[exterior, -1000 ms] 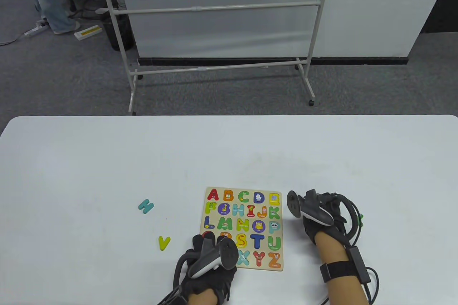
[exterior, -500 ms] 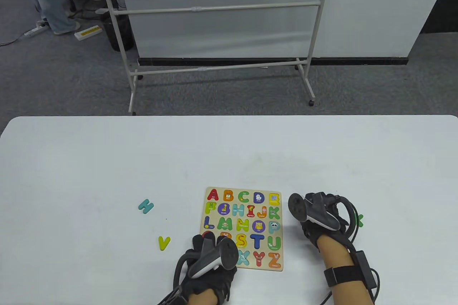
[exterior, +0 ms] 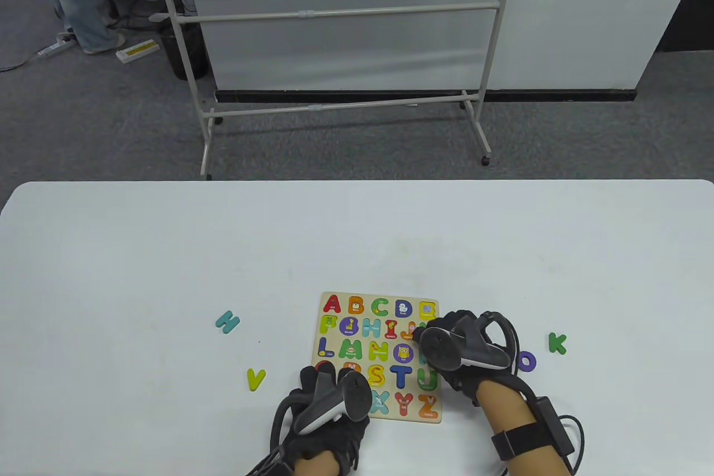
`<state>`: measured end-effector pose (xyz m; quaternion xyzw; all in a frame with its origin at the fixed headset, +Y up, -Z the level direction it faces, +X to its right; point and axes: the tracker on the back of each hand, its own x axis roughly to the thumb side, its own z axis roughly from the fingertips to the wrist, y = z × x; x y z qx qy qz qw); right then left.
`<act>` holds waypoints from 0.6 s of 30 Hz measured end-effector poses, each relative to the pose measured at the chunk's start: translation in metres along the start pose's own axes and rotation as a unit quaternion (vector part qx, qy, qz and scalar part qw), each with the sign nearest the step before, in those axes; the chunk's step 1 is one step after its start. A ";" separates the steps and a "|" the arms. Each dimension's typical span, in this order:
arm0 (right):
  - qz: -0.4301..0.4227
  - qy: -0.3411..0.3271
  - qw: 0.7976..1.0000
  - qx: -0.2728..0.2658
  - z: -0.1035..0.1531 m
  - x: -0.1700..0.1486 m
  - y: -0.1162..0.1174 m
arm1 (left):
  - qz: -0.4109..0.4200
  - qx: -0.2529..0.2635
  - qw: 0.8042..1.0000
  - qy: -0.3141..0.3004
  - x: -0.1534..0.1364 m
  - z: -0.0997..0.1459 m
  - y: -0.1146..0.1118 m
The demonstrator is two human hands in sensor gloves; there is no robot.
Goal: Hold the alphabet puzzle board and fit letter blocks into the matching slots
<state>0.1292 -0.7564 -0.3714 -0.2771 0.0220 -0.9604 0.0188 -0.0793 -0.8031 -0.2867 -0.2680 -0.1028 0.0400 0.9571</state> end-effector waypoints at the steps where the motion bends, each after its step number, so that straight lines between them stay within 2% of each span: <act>1: 0.000 -0.003 1.000 -0.001 0.000 0.002 0.001 | 0.000 0.000 1.000 0.000 0.000 0.000 0.000; 18: -0.007 0.008 1.000 -0.014 0.001 0.004 0.005 | 0.003 -0.002 1.000 -0.002 0.000 0.000 -0.001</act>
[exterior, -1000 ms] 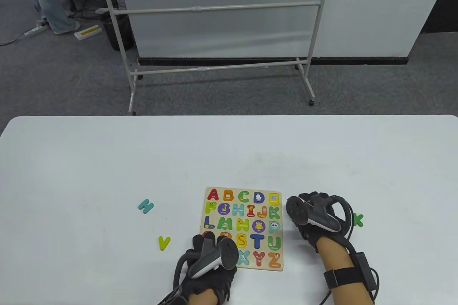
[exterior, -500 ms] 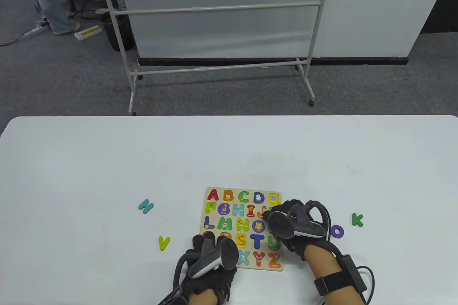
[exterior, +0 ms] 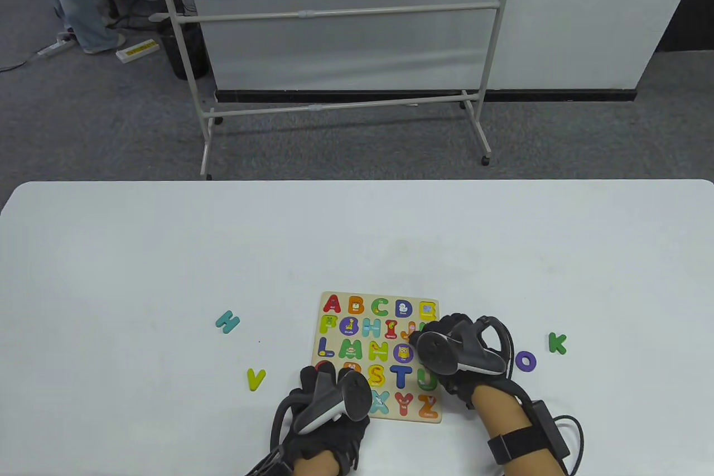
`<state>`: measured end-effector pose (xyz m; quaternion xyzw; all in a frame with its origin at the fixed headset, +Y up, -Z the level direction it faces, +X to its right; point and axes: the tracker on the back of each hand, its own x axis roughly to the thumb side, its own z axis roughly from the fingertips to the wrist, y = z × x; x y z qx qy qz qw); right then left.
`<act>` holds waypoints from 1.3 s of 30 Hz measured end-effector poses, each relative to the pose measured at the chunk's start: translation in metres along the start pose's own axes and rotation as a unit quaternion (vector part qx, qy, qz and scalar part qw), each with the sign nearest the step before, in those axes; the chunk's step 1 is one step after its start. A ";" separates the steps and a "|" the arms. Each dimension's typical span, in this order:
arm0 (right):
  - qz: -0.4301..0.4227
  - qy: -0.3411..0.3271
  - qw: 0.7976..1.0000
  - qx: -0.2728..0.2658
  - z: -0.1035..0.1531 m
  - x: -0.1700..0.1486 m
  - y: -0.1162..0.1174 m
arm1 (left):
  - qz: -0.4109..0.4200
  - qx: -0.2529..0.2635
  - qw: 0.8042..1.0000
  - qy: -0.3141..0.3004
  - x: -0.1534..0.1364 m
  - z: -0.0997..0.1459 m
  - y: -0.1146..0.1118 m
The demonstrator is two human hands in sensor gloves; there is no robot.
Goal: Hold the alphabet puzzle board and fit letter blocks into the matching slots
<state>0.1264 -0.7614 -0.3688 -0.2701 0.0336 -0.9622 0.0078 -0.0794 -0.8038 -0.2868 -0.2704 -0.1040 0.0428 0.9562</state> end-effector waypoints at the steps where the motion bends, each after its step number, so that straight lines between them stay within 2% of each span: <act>1: 0.000 0.000 1.000 -0.001 0.000 0.000 0.000 | 0.001 0.000 1.000 0.000 0.000 0.000 0.000; 13: 0.012 0.013 1.000 -0.023 0.002 0.000 -0.001 | 0.000 -0.001 1.000 0.000 0.000 0.000 0.000; 18: -0.003 0.043 0.999 -0.015 0.004 0.002 0.000 | 0.000 -0.001 1.000 -0.001 0.000 0.000 0.000; 27: -0.093 0.088 0.990 0.060 0.000 -0.005 0.000 | 0.003 -0.002 1.000 -0.003 -0.001 0.000 0.000; 35: -0.094 0.094 0.987 0.087 0.001 -0.005 -0.001 | 0.002 -0.003 1.000 -0.003 -0.001 0.000 0.000; 39: -0.099 0.102 0.986 0.083 0.002 -0.010 -0.007 | 0.004 -0.004 1.000 -0.003 -0.001 0.000 0.000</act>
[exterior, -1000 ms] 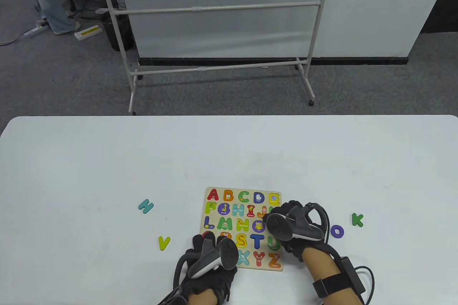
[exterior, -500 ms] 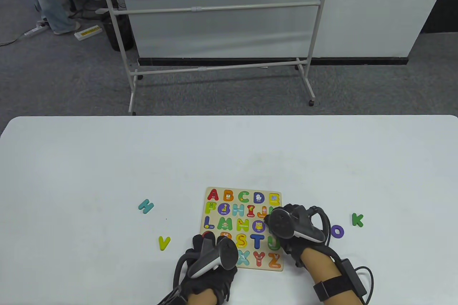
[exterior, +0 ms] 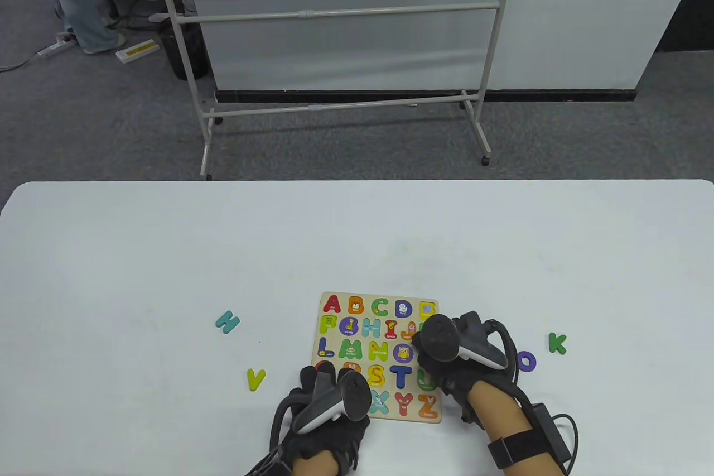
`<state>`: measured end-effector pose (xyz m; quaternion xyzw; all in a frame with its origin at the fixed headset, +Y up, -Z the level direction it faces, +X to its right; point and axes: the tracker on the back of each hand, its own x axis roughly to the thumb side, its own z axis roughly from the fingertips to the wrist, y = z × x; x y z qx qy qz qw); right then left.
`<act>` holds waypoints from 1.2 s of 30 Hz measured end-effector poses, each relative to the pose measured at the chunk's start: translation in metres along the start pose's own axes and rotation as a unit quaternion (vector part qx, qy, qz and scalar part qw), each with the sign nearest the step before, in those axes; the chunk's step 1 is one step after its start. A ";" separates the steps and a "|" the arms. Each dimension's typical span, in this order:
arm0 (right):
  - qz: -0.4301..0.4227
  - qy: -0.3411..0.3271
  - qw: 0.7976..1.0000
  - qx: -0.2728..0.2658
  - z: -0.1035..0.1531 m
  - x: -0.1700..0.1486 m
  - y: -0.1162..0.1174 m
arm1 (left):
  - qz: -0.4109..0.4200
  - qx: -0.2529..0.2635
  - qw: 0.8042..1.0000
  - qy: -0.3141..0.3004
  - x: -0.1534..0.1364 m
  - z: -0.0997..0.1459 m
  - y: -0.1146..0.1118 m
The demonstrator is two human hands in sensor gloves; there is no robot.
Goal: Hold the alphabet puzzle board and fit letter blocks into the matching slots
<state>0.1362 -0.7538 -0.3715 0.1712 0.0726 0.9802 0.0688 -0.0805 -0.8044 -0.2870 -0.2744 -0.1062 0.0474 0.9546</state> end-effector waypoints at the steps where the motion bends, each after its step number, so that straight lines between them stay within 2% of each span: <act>1: -0.007 0.001 1.000 -0.003 0.001 -0.001 -0.002 | 0.001 0.000 1.000 0.000 0.000 0.000 0.000; 5: -0.036 0.021 0.998 -0.049 0.011 -0.014 -0.023 | 0.000 0.000 1.000 0.000 0.000 0.000 0.000; 9: -0.033 0.070 0.993 -0.086 0.029 -0.040 -0.046 | 0.004 -0.005 1.000 -0.002 0.000 0.000 0.001; 13: -0.029 0.135 0.986 -0.091 0.045 -0.071 -0.056 | 0.003 -0.006 1.000 -0.001 0.000 0.000 0.001; 18: 0.035 0.196 0.980 -0.024 0.049 -0.096 -0.043 | 0.000 -0.006 1.000 -0.001 0.000 0.000 0.001; 20: 0.066 0.216 0.974 0.024 0.047 -0.101 -0.034 | -0.002 -0.005 1.000 0.000 0.000 0.000 0.001; 25: 0.133 0.238 0.959 0.076 0.045 -0.103 -0.016 | 0.001 -0.005 1.000 -0.001 0.000 0.000 0.001; 36: 0.161 0.231 0.958 0.060 0.046 -0.102 -0.002 | 0.004 -0.005 1.000 0.000 0.000 0.000 0.001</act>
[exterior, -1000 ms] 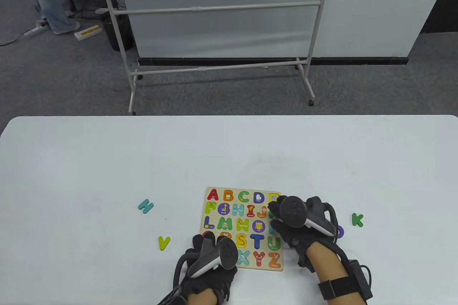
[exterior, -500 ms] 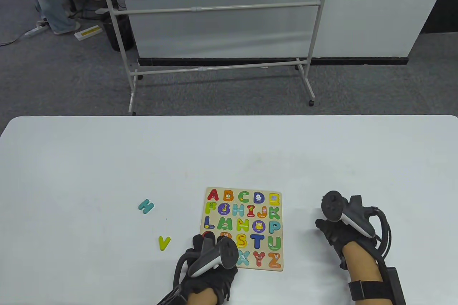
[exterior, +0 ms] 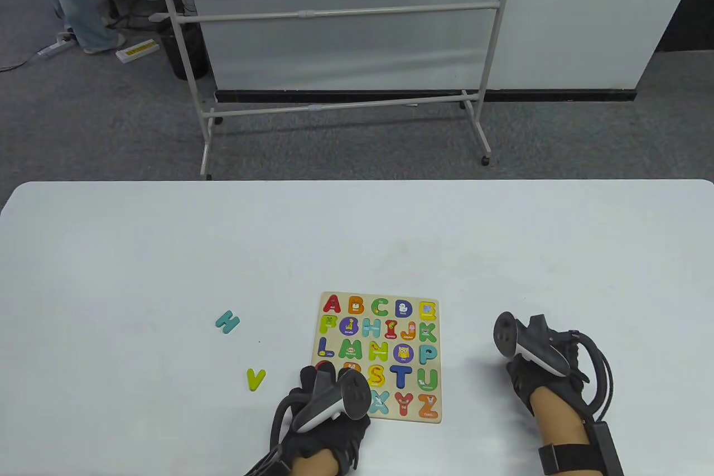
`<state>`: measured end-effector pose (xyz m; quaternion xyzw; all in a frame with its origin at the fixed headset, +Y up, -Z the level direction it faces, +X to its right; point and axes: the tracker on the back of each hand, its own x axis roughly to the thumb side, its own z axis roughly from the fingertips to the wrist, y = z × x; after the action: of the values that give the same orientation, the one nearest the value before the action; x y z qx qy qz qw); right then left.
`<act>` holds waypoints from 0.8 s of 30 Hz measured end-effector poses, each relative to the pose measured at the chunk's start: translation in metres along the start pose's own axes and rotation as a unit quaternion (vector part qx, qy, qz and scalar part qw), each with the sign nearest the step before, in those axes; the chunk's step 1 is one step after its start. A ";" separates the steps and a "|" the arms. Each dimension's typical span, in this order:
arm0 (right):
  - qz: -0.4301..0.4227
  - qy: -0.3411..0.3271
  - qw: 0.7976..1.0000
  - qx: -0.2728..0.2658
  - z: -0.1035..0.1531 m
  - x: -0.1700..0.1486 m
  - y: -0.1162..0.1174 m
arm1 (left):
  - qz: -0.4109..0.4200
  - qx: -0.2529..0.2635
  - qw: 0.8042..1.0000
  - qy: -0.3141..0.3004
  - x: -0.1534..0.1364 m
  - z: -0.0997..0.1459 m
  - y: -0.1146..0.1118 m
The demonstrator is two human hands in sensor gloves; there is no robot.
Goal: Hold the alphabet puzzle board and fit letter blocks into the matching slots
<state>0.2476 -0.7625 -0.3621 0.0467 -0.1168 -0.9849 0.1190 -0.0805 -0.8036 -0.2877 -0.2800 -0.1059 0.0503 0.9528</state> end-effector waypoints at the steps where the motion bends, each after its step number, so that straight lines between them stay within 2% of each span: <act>1: -0.004 0.001 1.000 -0.009 0.001 0.001 0.001 | 0.000 0.000 1.000 0.000 0.000 0.000 0.000; 9: -0.059 0.013 0.998 -0.021 0.000 -0.004 0.005 | -0.001 0.000 1.000 0.000 0.000 0.000 0.000; 15: -0.067 0.002 0.997 -0.022 0.001 -0.005 0.005 | -0.001 0.000 1.000 0.000 0.000 0.000 0.000; 24: -0.096 -0.084 0.989 -0.071 0.007 0.036 -0.023 | 0.000 0.000 1.000 0.000 0.000 0.000 0.000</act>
<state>0.2072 -0.7478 -0.3632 -0.0342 -0.0511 -0.9980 0.0171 -0.0802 -0.8041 -0.2878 -0.2803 -0.1060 0.0505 0.9527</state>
